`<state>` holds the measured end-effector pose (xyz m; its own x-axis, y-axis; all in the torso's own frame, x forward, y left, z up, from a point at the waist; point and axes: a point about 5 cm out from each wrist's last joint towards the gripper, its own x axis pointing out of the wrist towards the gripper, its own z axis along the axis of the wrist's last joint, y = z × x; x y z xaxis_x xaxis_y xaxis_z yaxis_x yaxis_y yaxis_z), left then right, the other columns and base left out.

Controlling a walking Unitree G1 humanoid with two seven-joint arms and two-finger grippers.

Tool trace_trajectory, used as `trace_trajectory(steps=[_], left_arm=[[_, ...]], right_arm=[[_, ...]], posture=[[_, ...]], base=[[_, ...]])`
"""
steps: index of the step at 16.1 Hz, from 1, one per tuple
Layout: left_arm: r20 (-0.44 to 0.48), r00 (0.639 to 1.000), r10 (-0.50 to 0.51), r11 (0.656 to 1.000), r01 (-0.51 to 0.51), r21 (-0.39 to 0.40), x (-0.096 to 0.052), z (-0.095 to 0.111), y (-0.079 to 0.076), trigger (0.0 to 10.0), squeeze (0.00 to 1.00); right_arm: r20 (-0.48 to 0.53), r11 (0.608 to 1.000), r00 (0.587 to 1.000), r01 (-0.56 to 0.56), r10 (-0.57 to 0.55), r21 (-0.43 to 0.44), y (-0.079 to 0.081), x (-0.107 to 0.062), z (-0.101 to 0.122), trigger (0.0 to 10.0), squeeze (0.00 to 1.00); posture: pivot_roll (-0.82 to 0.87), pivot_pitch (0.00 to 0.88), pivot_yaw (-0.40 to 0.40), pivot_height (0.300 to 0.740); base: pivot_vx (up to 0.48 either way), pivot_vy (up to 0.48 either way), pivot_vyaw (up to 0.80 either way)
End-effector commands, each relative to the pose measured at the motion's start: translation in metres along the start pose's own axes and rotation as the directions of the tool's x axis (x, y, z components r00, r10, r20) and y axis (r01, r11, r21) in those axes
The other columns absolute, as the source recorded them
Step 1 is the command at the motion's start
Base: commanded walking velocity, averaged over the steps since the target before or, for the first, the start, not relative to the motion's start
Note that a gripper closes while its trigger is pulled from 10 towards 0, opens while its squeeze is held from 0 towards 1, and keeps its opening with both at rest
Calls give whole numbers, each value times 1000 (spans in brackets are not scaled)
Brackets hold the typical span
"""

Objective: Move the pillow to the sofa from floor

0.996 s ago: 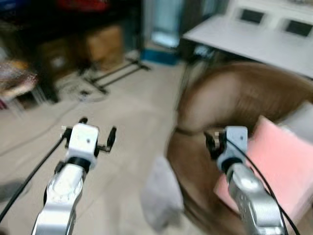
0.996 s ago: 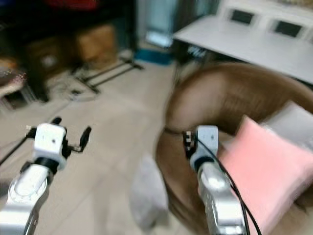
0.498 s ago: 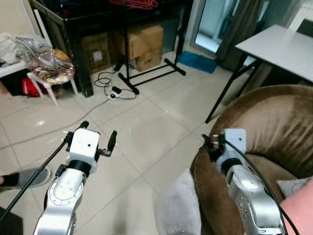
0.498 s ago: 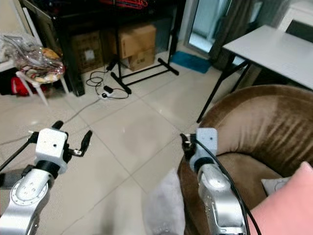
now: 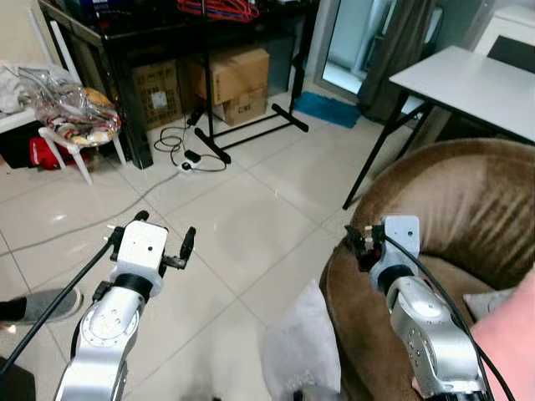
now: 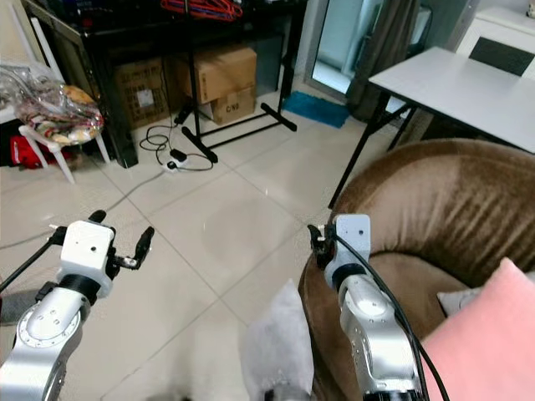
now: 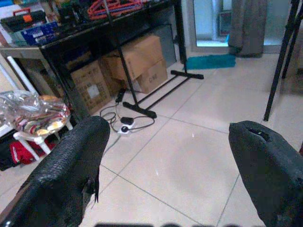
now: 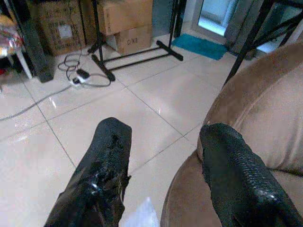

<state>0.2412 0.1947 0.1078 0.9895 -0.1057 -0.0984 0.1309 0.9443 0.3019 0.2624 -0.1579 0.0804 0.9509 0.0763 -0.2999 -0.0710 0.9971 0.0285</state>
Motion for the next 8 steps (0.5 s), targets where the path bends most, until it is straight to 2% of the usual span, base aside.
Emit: trace_trajectory(steps=[1,8], left_arm=[[8,1000,-7,1000,7,5,2,1,-2,10000,173],[9,1000,16,1000,-16,0,4,2,1,10000,169]], right_arm=[[-7,1000,1000,6,-6,-6,-2,1,0,10000,0],[-13,999,999,-36,36,-35,1,8,6,10000,0]], posture=[[23,0,-73,645],[27,0,-87,575]], base=[[0,0,0],[0,0,0]])
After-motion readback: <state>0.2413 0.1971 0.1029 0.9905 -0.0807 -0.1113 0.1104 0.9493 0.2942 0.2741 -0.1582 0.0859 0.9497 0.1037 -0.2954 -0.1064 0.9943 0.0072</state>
